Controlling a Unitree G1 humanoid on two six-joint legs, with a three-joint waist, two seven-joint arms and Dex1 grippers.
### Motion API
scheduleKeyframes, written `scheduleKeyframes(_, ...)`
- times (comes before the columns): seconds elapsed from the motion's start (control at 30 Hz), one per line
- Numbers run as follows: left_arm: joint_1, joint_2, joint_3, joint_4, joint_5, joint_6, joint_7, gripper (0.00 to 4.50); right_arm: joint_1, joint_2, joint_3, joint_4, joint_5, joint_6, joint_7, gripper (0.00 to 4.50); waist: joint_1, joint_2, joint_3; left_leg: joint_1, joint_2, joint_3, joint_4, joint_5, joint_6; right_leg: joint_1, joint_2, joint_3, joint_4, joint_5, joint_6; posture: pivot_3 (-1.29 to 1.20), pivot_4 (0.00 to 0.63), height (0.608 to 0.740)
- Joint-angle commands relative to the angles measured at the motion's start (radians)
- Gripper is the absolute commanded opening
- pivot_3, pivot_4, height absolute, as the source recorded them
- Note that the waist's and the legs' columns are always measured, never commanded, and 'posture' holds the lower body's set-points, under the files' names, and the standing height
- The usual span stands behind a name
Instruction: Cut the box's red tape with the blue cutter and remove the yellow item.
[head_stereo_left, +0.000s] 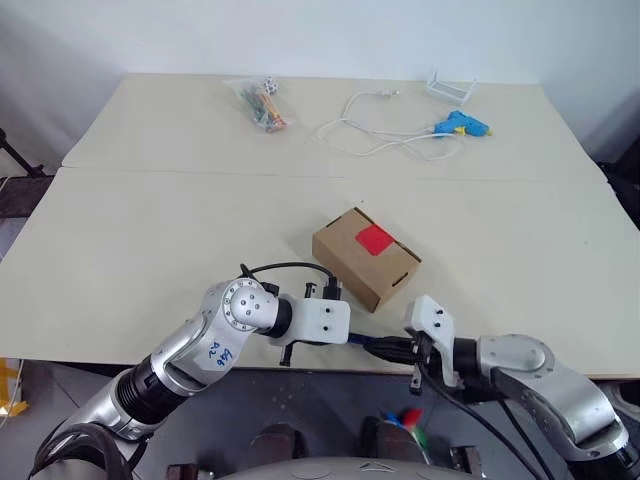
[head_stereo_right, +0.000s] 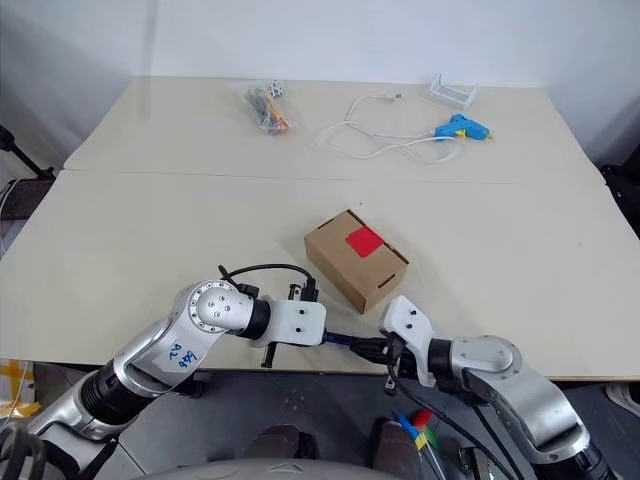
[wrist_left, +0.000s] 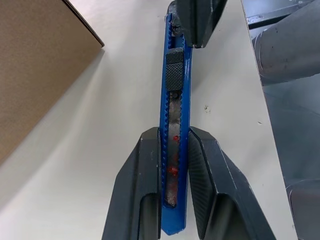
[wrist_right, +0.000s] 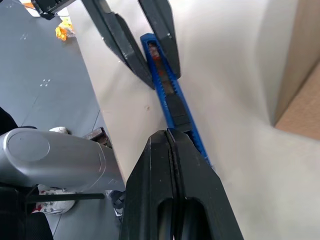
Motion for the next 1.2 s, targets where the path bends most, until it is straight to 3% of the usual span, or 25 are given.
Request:
scheduleKeyframes(0.03, 0.022, 0.009, -0.020, 0.028, 0.020, 0.007, 0.013, 0.43, -0.008, 0.007, -0.043, 0.007, 0.052, 0.014, 0.016, 0.01, 0.000, 0.000, 0.000, 0.000, 0.000, 0.000, 0.000, 0.000, 0.000, 0.000, 0.000, 0.000, 0.000, 0.000, 0.000, 0.00, 0.150, 0.740)
scheduleKeyframes(0.13, 0.028, 0.009, -0.021, 0.022, 0.020, 0.008, 0.015, 0.43, -0.015, 0.024, -0.064, 0.011, 0.093, 0.050, 0.001, 0.01, -0.001, 0.000, 0.000, 0.000, 0.000, 0.000, 0.000, 0.000, 0.000, 0.000, 0.000, 0.000, 0.000, 0.000, 0.000, 0.00, 0.150, 0.740)
scheduleKeyframes(0.3, 0.031, 0.006, -0.021, 0.018, 0.020, 0.011, 0.019, 0.43, -0.010, 0.013, -0.015, 0.035, 0.045, 0.036, 0.005, 0.01, 0.000, 0.000, 0.000, 0.000, 0.000, 0.000, 0.000, 0.000, 0.000, 0.000, 0.000, 0.001, 0.000, 0.000, 0.000, 0.00, 0.150, 0.740)
scheduleKeyframes(0.93, 0.024, 0.000, -0.021, 0.015, 0.015, 0.011, 0.017, 0.43, -0.094, 0.140, 0.105, 0.093, -0.017, 0.027, -0.038, 0.01, -0.003, 0.001, -0.001, 0.001, 0.000, -0.001, 0.000, 0.000, 0.000, 0.000, -0.001, 0.001, 0.000, 0.000, 0.000, 0.00, 0.150, 0.740)
scheduleKeyframes(1.07, 0.040, 0.002, 0.008, 0.028, 0.008, -0.039, 0.037, 0.43, -0.040, 0.098, -0.010, 0.014, 0.078, 0.050, -0.007, 0.01, 0.001, 0.001, -0.001, 0.000, 0.000, -0.001, 0.000, 0.000, 0.000, 0.000, -0.001, 0.001, 0.000, 0.000, 0.000, 0.00, 0.150, 0.740)
scheduleKeyframes(1.13, 0.070, -0.002, 0.053, 0.044, -0.005, -0.147, 0.077, 0.43, -0.003, 0.077, -0.113, -0.049, 0.210, 0.106, 0.010, 0.01, -0.001, 0.001, 0.000, -0.001, 0.000, -0.002, 0.000, 0.000, 0.000, 0.000, -0.002, 0.002, -0.001, 0.000, 0.000, 0.00, 0.150, 0.740)
scheduleKeyframes(1.2, 0.111, -0.016, 0.121, 0.072, -0.034, -0.345, 0.138, 0.43, 0.027, 0.054, -0.237, -0.104, 0.394, 0.202, -0.013, 0.38, -0.004, 0.003, 0.001, -0.001, 0.000, -0.002, 0.000, 0.000, 0.000, 0.000, -0.003, 0.004, -0.001, 0.000, 0.000, 0.00, 0.150, 0.740)
